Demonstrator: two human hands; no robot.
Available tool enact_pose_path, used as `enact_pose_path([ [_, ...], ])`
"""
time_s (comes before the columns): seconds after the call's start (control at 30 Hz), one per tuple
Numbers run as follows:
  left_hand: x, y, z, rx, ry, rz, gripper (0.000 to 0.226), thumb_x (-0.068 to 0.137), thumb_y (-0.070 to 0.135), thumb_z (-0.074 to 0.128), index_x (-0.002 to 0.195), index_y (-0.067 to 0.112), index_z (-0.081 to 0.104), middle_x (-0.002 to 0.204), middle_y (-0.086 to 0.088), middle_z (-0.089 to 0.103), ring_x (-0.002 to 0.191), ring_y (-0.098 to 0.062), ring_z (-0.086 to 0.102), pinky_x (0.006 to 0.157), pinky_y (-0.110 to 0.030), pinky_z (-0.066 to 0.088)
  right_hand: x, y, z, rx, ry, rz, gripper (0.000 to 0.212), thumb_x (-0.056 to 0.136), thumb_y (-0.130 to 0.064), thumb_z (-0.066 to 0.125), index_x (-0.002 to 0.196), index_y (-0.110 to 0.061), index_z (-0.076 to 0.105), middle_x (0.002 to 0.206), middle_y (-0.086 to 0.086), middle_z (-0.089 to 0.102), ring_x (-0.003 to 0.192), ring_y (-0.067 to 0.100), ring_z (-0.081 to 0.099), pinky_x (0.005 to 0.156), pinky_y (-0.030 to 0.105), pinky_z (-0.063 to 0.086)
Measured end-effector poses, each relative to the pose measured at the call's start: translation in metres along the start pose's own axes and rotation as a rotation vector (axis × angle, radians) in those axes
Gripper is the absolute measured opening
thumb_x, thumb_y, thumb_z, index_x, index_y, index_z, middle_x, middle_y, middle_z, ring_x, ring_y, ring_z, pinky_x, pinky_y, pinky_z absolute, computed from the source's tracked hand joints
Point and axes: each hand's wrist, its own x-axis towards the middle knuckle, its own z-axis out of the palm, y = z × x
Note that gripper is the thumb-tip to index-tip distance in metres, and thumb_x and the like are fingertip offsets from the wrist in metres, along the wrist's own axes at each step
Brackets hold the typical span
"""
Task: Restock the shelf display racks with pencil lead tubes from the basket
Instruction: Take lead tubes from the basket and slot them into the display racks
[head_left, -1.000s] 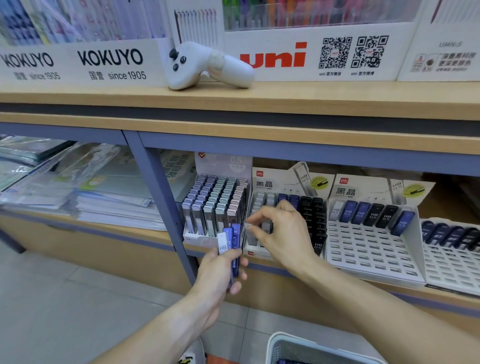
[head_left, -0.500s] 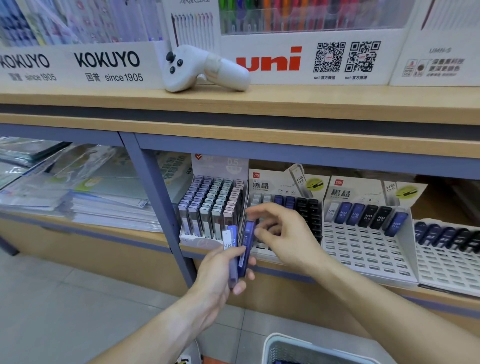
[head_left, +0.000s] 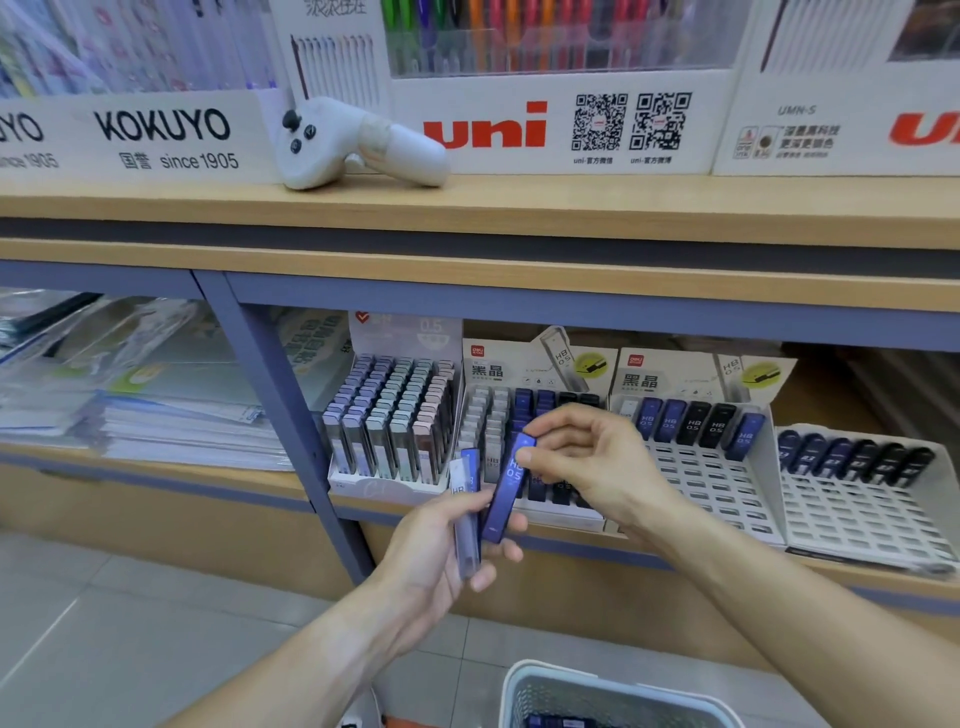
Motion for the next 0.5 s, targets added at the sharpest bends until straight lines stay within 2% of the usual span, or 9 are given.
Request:
enact_pose_path([
  [0.23, 0.0, 0.0, 0.006, 0.012, 0.025, 0.017, 0.031, 0.101, 0.012, 0.052, 0.126, -0.007, 0.057, 0.096, -0.028, 0.071, 0.063, -0.03, 0.063, 0.037, -0.025, 0.032, -0.002, -0.003, -0.002, 0.081, -0.018, 0.038, 0.019, 0.085, 0.001, 0.076, 0.103, 0.0, 0.069, 0.091, 0.025, 0.074, 0.075, 0.023, 0.071, 0.073, 0.03, 0.062],
  [0.4, 0.005, 0.006, 0.014, 0.052, 0.087, 0.057, 0.022, 0.102, 0.013, 0.054, 0.119, -0.001, 0.06, 0.096, -0.023, 0.074, 0.065, -0.03, 0.067, 0.038, -0.024, 0.033, -0.004, -0.009, -0.015, 0.107, 0.111, 0.016, 0.018, 0.085, 0.0, 0.078, 0.101, -0.002, 0.07, 0.085, 0.02, 0.075, 0.072, 0.02, 0.074, 0.068, 0.025, 0.061],
  [0.5, 0.015, 0.012, 0.014, 0.093, 0.143, 0.103, 0.019, 0.103, 0.013, 0.055, 0.113, -0.001, 0.062, 0.08, -0.014, 0.071, 0.057, -0.023, 0.062, 0.038, -0.024, 0.034, -0.006, -0.013, -0.037, 0.123, 0.227, -0.004, 0.017, 0.086, 0.0, 0.077, 0.101, -0.004, 0.07, 0.083, 0.018, 0.076, 0.076, 0.021, 0.075, 0.07, 0.023, 0.06],
])
